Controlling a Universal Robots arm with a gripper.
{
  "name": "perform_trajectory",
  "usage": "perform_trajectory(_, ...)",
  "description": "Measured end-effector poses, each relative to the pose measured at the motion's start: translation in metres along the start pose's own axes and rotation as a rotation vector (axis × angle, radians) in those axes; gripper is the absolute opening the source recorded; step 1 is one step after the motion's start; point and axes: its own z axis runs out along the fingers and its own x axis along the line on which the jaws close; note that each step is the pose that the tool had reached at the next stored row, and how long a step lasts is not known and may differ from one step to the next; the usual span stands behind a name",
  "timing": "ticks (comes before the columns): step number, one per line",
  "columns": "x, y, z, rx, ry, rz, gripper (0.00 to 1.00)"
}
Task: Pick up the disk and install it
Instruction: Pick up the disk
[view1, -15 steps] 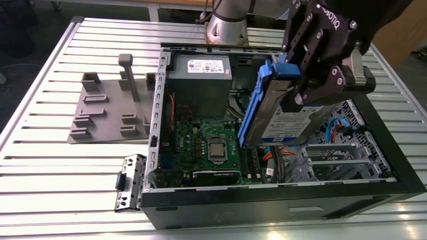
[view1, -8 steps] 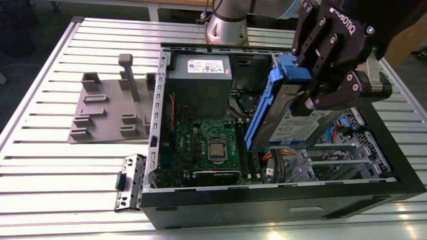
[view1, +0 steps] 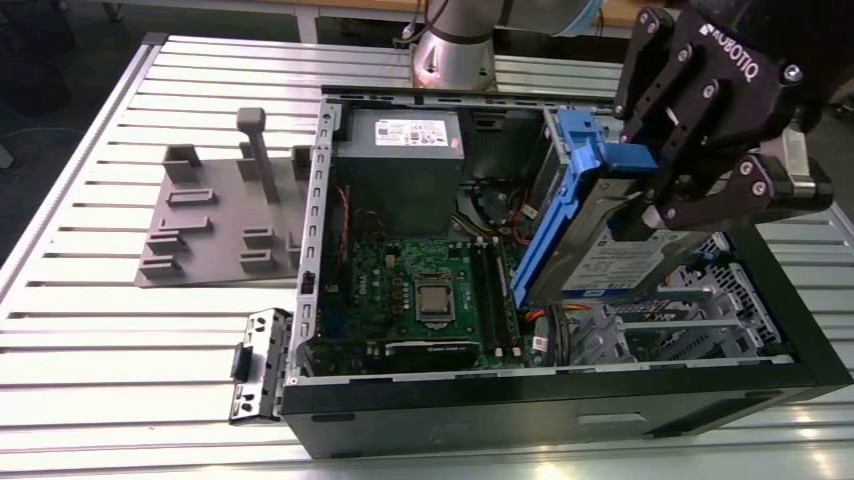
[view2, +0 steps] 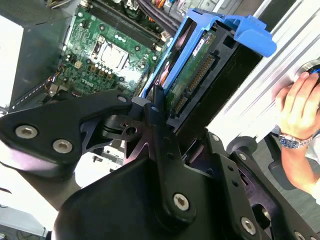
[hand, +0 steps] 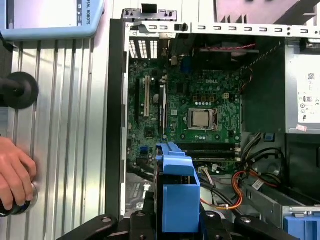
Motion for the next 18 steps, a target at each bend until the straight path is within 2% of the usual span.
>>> perform_trajectory(8,0.0057,-0.0180,-0.0008,-0.0021,-0.0003,0.001,0.36)
perform_trajectory(18,0.0101,-0.0472,-0.0021,-0.0057,-0.0002,0.001,0.36)
